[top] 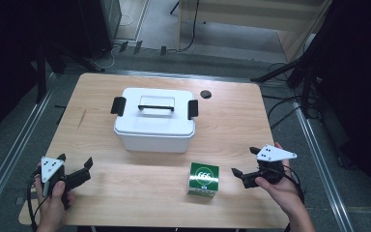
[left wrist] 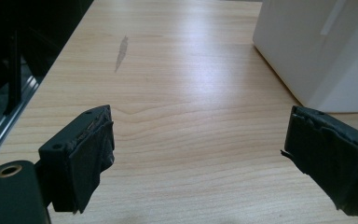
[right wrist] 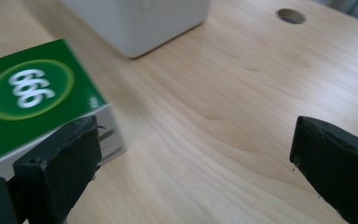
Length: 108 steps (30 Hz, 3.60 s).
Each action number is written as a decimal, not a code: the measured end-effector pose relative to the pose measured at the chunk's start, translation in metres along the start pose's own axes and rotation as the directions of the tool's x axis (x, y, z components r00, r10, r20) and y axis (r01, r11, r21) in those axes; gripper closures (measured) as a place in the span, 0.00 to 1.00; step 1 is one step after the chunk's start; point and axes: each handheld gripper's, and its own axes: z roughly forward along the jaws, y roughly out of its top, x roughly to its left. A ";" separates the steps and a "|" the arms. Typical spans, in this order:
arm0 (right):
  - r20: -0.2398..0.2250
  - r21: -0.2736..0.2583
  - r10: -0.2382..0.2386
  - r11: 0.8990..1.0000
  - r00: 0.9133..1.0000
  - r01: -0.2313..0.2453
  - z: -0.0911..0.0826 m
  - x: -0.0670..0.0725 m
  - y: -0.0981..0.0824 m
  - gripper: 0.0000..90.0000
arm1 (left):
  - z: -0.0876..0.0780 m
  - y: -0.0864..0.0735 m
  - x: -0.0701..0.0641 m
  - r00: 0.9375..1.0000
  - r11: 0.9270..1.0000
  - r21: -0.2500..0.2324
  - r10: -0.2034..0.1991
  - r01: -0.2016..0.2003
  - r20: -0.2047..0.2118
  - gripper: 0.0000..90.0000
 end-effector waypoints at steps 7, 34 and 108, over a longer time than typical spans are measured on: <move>-0.056 0.053 -0.118 0.991 0.991 0.121 0.002 0.014 0.013 0.07 | 0.001 -0.001 -0.002 1.000 1.000 -0.002 0.020 -0.020 0.003 0.10; -0.184 0.097 -0.296 0.943 0.937 0.317 0.014 0.017 0.097 0.08 | 0.005 -0.003 -0.006 0.999 0.999 0.006 0.037 -0.037 0.009 0.10; -0.308 0.311 -0.517 0.739 0.799 0.598 0.139 0.036 0.268 0.68 | 0.010 -0.006 -0.016 0.994 0.994 0.011 0.109 -0.108 -0.025 0.10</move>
